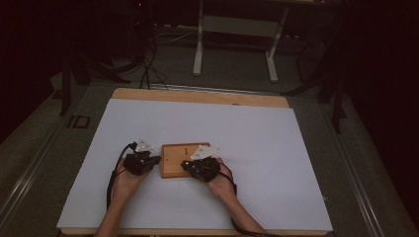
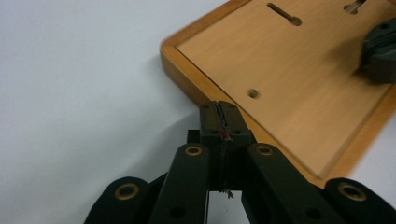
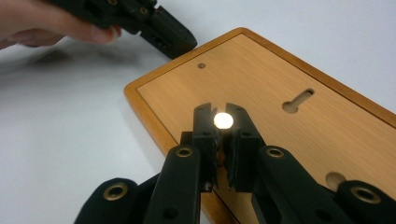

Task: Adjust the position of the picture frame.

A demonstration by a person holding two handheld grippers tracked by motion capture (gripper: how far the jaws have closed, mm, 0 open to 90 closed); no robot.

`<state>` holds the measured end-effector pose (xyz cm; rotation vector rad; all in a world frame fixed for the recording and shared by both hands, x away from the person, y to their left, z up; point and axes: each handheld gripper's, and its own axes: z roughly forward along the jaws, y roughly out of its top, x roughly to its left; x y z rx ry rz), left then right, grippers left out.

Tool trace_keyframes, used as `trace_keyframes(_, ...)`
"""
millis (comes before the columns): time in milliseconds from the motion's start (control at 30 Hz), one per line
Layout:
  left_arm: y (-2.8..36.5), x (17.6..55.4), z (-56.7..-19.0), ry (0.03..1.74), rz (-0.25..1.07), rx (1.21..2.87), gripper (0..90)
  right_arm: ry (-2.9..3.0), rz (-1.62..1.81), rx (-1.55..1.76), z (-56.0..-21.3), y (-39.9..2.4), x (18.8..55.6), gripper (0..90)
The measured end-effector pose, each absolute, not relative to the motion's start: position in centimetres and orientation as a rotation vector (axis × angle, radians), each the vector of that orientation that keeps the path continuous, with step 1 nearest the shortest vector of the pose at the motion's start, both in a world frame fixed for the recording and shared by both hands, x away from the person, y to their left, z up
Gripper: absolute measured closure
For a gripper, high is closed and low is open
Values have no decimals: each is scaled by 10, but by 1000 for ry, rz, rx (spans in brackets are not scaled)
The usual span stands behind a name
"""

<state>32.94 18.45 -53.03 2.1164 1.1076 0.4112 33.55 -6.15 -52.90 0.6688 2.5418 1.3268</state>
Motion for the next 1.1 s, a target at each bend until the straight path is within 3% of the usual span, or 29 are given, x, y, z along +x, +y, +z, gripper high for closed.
trace_keyframes(367, 179, 332, -531, 1099, 381, 2076, 897, 2558, 1334, 671, -525, -119, 331, 836)
trace_keyframes(567, 157, 330, -531, 1007, 315, 2094, 898, 2503, 1320, 752, -522, -148, 335, 835)
trace_keyframes(1100, 117, 321, -537, 873, 145, 2157, 899, 2420, 1295, 920, -522, -162, 343, 828)
